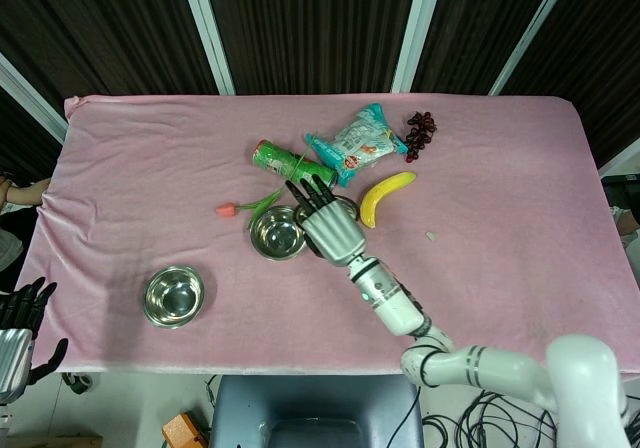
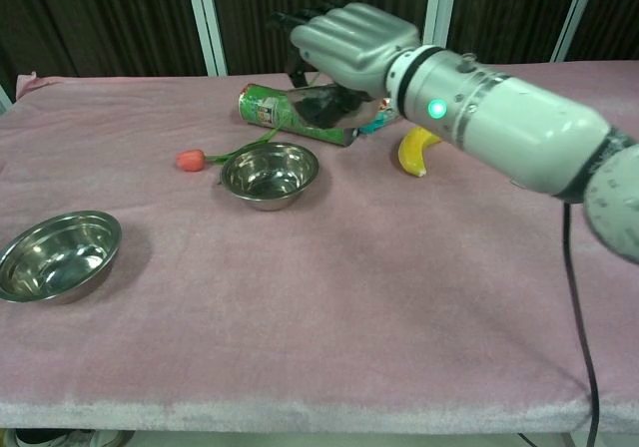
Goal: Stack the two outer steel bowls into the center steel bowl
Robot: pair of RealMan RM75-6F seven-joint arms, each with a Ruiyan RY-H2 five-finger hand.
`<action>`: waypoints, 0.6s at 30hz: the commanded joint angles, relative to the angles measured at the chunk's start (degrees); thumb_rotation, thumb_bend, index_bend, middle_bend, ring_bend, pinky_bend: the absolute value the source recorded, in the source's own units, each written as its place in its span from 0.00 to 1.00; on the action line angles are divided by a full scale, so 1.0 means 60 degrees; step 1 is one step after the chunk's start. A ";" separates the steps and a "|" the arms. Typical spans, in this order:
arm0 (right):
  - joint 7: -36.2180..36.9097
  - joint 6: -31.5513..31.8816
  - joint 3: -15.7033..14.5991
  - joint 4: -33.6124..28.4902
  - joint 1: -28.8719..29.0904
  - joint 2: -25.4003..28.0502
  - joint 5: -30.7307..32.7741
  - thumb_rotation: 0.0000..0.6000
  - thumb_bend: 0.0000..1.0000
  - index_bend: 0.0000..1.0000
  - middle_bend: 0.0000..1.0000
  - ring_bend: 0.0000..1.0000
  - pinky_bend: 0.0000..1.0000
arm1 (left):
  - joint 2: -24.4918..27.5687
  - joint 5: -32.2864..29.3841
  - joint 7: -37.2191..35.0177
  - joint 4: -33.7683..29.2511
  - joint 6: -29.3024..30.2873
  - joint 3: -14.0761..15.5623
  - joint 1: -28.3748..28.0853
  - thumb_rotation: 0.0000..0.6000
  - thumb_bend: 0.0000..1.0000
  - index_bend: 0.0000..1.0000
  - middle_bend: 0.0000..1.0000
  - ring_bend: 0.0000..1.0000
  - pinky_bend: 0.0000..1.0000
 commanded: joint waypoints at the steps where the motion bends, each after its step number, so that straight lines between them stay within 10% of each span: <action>1: 0.0143 0.0371 0.0393 0.1937 0.1026 -0.1615 -0.0109 1.00 0.61 0.78 0.06 0.00 0.00 | 0.0047 -0.0056 -0.0109 0.0023 -0.0055 -0.0032 -0.0019 1.00 0.37 0.00 0.00 0.00 0.10; 18: 0.0169 -0.0234 0.0165 0.6379 0.2827 -0.4303 -0.0125 1.00 0.61 0.74 0.06 0.00 0.00 | 0.0245 -0.0040 -0.0566 0.0080 0.0001 -0.0106 -0.0024 1.00 0.37 0.00 0.00 0.00 0.10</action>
